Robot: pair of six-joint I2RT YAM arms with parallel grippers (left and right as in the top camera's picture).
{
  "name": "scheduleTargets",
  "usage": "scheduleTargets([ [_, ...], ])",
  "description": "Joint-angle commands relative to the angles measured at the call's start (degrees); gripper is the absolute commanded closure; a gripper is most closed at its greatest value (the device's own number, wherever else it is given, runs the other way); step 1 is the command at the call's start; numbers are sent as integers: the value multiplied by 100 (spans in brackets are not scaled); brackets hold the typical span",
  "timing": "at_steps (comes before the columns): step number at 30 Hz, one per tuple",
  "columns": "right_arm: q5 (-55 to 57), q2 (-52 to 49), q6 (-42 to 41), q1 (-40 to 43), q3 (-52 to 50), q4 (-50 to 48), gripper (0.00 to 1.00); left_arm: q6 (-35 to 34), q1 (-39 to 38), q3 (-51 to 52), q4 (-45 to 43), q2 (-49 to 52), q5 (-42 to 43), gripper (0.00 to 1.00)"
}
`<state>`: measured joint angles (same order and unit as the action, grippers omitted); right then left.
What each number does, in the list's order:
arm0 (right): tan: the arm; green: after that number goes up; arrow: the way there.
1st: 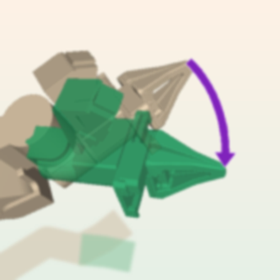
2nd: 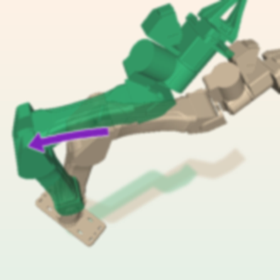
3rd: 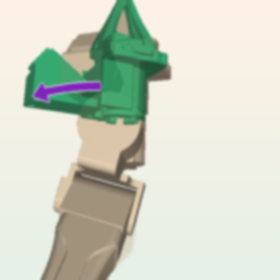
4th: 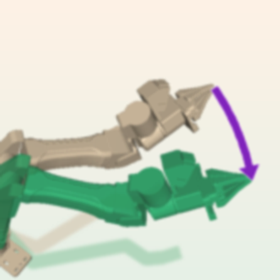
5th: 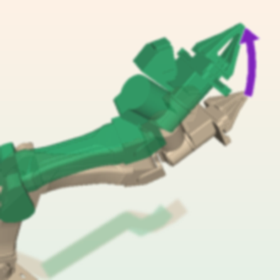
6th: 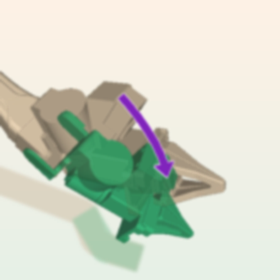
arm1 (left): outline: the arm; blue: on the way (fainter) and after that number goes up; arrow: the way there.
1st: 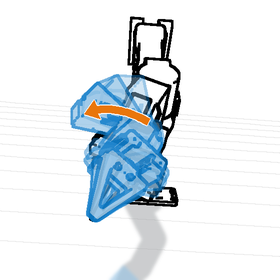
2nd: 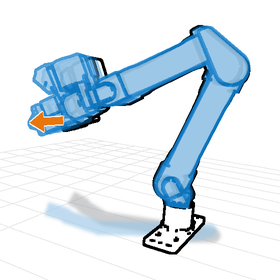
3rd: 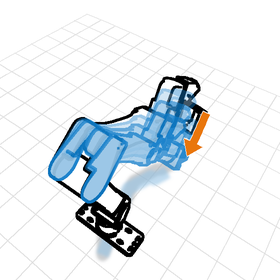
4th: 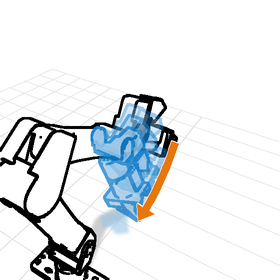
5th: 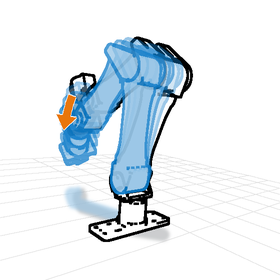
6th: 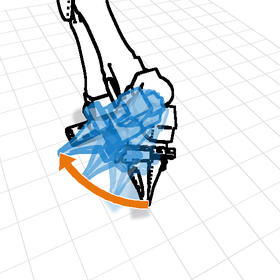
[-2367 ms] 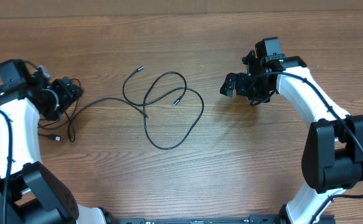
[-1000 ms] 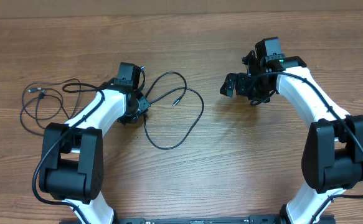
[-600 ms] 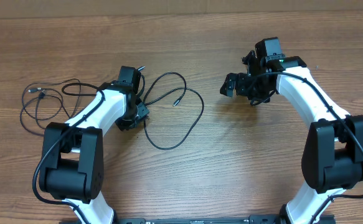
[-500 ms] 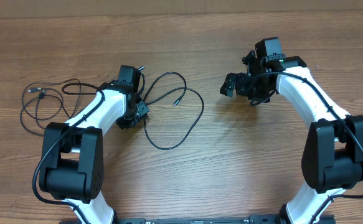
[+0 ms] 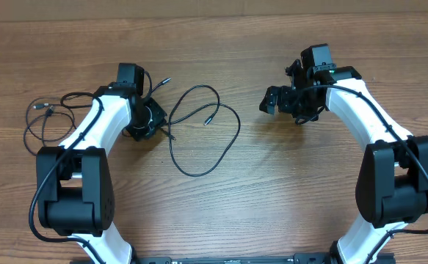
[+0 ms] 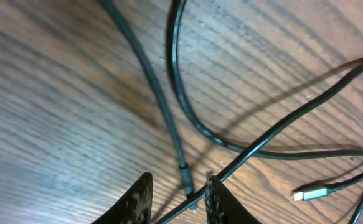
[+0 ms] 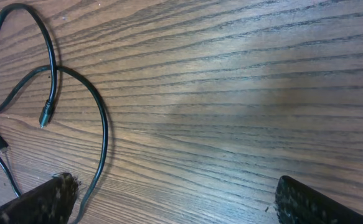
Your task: Untangle cables
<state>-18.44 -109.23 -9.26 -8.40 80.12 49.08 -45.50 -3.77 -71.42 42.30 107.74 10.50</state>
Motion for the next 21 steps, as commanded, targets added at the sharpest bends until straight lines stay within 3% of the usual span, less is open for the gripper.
scheduleTargets([
  [1, 44, 142, -11, -20, -24, -20, 0, 2, -39, -50, -33, 63, 2, 72],
  [21, 42, 142, -11, -20, -24, -20, 0, -256, -420, 896, -994, 74, -131, 72],
])
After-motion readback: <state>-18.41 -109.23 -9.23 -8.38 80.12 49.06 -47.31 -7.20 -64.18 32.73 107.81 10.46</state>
